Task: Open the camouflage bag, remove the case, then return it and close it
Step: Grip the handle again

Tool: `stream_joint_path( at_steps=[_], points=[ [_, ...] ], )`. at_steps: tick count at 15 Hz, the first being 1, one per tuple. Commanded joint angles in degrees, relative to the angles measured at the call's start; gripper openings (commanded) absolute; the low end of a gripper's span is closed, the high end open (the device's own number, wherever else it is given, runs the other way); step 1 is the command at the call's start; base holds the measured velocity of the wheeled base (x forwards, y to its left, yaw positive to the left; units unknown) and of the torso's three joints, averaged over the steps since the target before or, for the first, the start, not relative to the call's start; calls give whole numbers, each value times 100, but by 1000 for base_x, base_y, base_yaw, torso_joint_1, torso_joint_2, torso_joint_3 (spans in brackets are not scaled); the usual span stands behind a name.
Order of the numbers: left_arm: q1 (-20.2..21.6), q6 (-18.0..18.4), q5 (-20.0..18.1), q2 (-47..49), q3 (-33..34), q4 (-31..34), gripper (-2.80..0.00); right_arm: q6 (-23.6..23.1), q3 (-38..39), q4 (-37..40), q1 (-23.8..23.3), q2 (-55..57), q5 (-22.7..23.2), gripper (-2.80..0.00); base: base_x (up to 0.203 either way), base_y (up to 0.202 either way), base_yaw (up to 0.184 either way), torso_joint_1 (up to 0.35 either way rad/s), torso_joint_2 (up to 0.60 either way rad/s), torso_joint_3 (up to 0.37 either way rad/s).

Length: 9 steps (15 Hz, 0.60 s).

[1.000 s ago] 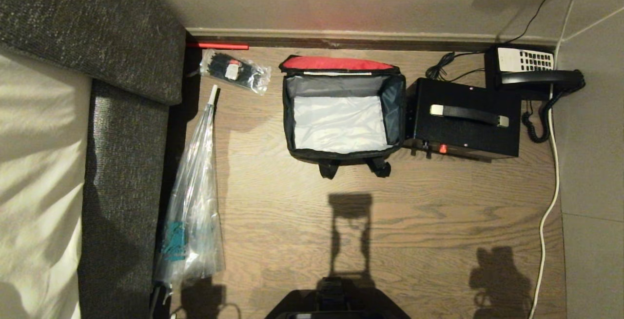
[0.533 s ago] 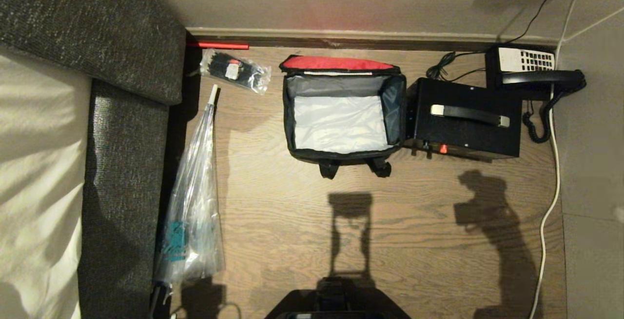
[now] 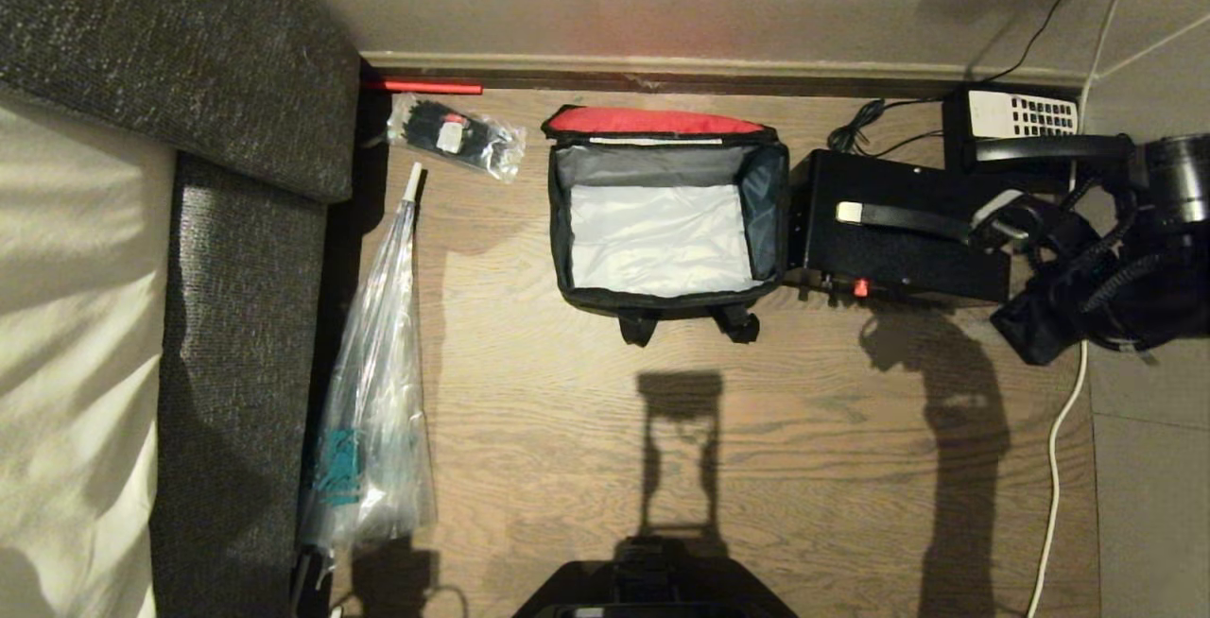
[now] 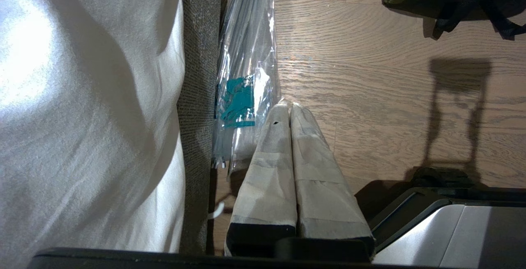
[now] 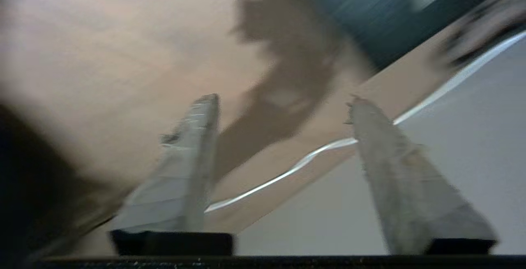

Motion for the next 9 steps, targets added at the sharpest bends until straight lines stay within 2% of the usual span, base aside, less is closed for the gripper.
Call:
stream_joint_path(
  at_steps=[1,3,4,7,9],
  points=[
    [0,0,0,-2,6,0,-280,-632,-108,-351,-28,213,-139,0,0,0,0,0,0,0],
    [0,0,0,-2,0,0,-280,-1864,-72,-666,-132,20,-275,0,0,0,0,0,0,0],
    [0,0,0,-2,0,0,-280,-2535,27,-1197,-186,17,-301,0,0,0,0,0,0,0],
    [0,0,0,-2,0,0,-280,-3978,723,-3607,-279,335,-339,0,0,0,0,0,0,0],
    [0,0,0,-2,0,0,-280,-4379,1166,-5397,-285,726,-346,0,0,0,0,0,0,0]
  ],
)
